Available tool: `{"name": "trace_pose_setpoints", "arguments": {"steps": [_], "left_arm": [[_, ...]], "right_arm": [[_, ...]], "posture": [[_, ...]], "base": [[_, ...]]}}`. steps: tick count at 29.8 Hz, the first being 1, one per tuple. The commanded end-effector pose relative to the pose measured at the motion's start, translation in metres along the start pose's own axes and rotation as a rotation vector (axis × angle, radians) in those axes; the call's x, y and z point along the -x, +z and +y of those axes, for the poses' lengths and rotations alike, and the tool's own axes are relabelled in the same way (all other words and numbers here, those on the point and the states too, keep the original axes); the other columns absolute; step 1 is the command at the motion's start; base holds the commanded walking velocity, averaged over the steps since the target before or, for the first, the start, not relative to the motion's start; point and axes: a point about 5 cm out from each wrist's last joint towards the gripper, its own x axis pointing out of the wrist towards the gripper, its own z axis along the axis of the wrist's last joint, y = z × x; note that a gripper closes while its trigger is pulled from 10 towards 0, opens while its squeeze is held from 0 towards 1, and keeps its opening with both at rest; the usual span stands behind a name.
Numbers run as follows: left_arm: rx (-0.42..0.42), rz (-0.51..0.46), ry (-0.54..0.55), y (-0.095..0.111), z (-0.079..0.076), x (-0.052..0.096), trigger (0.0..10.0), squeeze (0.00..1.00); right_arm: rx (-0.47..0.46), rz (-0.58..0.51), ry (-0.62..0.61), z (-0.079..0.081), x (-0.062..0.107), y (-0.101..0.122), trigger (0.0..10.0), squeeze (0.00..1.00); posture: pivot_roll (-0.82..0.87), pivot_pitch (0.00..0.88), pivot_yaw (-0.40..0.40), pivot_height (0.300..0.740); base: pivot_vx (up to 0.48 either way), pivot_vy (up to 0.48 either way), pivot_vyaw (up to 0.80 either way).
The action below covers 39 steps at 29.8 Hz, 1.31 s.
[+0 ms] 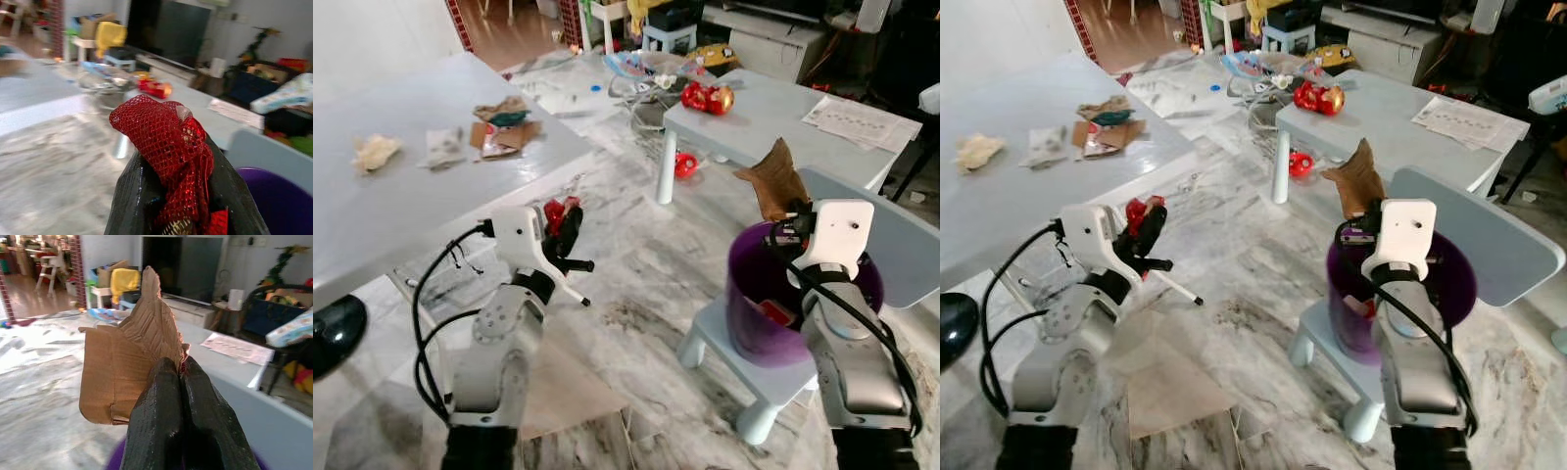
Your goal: Picking trash to rubbish bin
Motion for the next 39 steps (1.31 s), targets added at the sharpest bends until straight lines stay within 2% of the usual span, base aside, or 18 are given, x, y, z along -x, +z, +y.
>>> {"name": "trace_pose_setpoints", "arguments": {"steps": [1, 7, 8, 9, 13, 16, 17, 18, 19, 21, 22, 23, 28, 39], "left_arm": [[-0.016, -0.004, 0.027, 0.0031, 0.0083, 0.0022, 10.0, 0.0], [0.001, -0.009, 0.033, 0.0025, 0.0085, 0.0025, 10.0, 0.0], [0.0, -0.011, 0.032, 0.0026, 0.0081, 0.0025, 10.0, 0.0], [0.0, -0.012, 0.031, 0.0026, 0.0079, 0.0025, 10.0, 0.0], [0.001, -0.018, 0.024, 0.004, 0.0083, 0.0019, 10.0, 0.0], [-0.003, -0.021, 0.021, 0.0049, 0.0085, 0.0015, 10.0, 0.0], [-0.002, -0.026, 0.014, 0.0058, 0.0089, 0.0014, 10.0, 0.0], [-0.002, -0.03, 0.011, 0.0065, 0.0092, 0.0014, 10.0, 0.0], [-0.002, -0.03, 0.011, 0.0065, 0.0092, 0.0014, 10.0, 0.0], [-0.008, -0.033, 0.005, 0.0067, 0.0093, 0.0014, 10.0, 0.0], [-0.012, -0.033, 0.005, 0.0068, 0.0094, 0.0013, 10.0, 0.0], [-0.013, -0.033, 0.005, 0.0068, 0.0095, 0.0012, 10.0, 0.0], [-0.02, -0.019, 0.009, 0.0043, 0.0107, 0.0005, 10.0, 0.0], [-0.05, 0.008, 0.013, -0.0003, 0.0143, 0.0013, 10.0, 0.0]], "right_arm": [[-0.003, -0.019, 0.013, 0.0053, -0.0004, 0.0045, 0.0, 0.0], [0.0, -0.017, 0.019, 0.0058, 0.0001, 0.0044, 0.0, 0.0], [-0.002, -0.016, 0.02, 0.0056, 0.0003, 0.0042, 1.1, 0.0], [-0.002, -0.016, 0.02, 0.0054, 0.0003, 0.0042, 1.8, 0.0], [-0.002, -0.014, 0.02, 0.0054, 0.0005, 0.0039, 1.6, 0.0], [-0.001, -0.013, 0.019, 0.0052, 0.0004, 0.0037, 2.2, 0.0], [-0.001, -0.013, 0.02, 0.0055, 0.0002, 0.0036, 3.7, 0.0], [-0.002, -0.013, 0.022, 0.0058, 0.0, 0.0036, 4.3, 0.0], [-0.002, -0.013, 0.022, 0.0058, 0.0, 0.0036, 4.3, 0.0], [-0.003, -0.012, 0.023, 0.0063, -0.0003, 0.0034, 7.5, 0.0], [-0.003, -0.012, 0.024, 0.0065, -0.0004, 0.0033, 7.5, 0.0], [-0.004, -0.012, 0.025, 0.0066, -0.0006, 0.0034, 10.0, 0.0], [0.014, 0.013, 0.007, 0.004, -0.0021, 0.0007, 10.0, 0.0], [0.009, 0.033, -0.01, 0.0031, -0.0027, -0.0028, 10.0, 0.0]], "posture": [[-0.1, 0.077, 0.069, 0.74], [-0.1, 0.077, 0.069, 0.74], [-0.1, 0.078, 0.069, 0.74], [-0.1, 0.078, 0.07, 0.74], [-0.1, 0.077, 0.069, 0.74], [-0.1, 0.075, 0.07, 0.74], [-0.1, 0.074, 0.07, 0.74], [-0.1, 0.074, 0.07, 0.74], [-0.1, 0.074, 0.07, 0.74], [-0.1, 0.069, 0.071, 0.74], [-0.1, 0.069, 0.071, 0.74], [-0.1, 0.067, 0.071, 0.74], [-0.1, 0.062, 0.072, 0.74], [-0.1, 0.06, 0.077, 0.74]], "base": [[0.0, -0.262, 0.0], [0.0, -0.091, 0.0], [0.0, 0.0, 0.0], [0.0, 0.0, 0.0], [0.0, 0.0, 0.0], [0.0, 0.0, 0.0], [0.0, 0.0, 0.0], [0.0, 0.0, 0.0], [0.0, 0.0, 0.0], [0.0, 0.0, 0.0], [0.0, 0.0, 0.0], [0.0, 0.0, 0.0], [0.0, 0.0, -0.24], [0.0, 0.0, -0.79]]}}
